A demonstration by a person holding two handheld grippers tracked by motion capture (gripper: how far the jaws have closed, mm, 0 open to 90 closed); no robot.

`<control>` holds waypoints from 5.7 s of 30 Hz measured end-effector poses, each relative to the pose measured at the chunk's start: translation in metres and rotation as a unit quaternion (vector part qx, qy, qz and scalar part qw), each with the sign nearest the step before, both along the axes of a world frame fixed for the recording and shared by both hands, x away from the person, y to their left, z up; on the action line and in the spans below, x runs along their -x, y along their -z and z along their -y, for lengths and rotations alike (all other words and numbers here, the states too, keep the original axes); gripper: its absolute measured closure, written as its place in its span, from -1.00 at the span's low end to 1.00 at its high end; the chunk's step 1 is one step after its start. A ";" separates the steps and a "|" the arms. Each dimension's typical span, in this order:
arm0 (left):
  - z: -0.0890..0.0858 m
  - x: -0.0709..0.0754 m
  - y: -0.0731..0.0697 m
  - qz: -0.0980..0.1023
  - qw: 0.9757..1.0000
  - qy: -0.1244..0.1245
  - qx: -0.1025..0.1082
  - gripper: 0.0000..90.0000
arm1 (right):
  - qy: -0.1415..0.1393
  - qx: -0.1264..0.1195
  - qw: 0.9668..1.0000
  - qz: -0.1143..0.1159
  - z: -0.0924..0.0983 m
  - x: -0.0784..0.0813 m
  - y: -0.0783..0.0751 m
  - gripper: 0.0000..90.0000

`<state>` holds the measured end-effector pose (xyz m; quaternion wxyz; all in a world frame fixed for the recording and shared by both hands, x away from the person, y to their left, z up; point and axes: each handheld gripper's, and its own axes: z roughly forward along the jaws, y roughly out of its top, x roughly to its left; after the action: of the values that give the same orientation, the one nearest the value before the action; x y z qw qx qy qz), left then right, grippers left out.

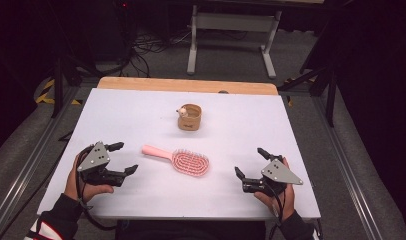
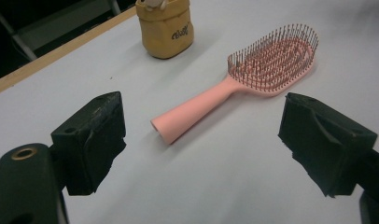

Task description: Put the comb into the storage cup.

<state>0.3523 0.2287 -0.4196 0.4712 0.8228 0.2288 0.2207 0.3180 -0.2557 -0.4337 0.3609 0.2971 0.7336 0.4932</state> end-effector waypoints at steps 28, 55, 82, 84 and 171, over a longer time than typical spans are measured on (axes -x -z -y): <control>0.066 -0.059 -0.009 -0.064 0.980 0.110 -0.152 -0.61 | -0.017 0.006 0.999 -0.032 0.001 -0.004 0.003 -0.84; 0.131 -0.116 0.017 -0.149 0.908 0.195 -0.339 -0.28 | -0.035 0.013 0.997 -0.064 0.001 -0.009 0.009 -0.84; 0.136 -0.105 0.011 -0.115 0.901 0.234 -0.347 0.55 | -0.033 0.029 0.996 -0.073 -0.002 -0.009 0.010 -0.81; 0.135 -0.103 0.009 -0.101 0.907 0.225 -0.342 0.55 | -0.033 0.028 0.996 -0.073 -0.002 -0.009 0.010 -0.81; 0.157 -0.005 0.014 0.107 0.994 0.007 -0.013 0.55 | -0.088 -0.291 0.946 -0.112 -0.094 -0.060 -0.035 0.21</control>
<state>0.3572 0.0715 -0.4341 0.4837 0.8022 0.1680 0.3071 0.3782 -0.1616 -0.3991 0.1289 0.3767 0.6172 0.6786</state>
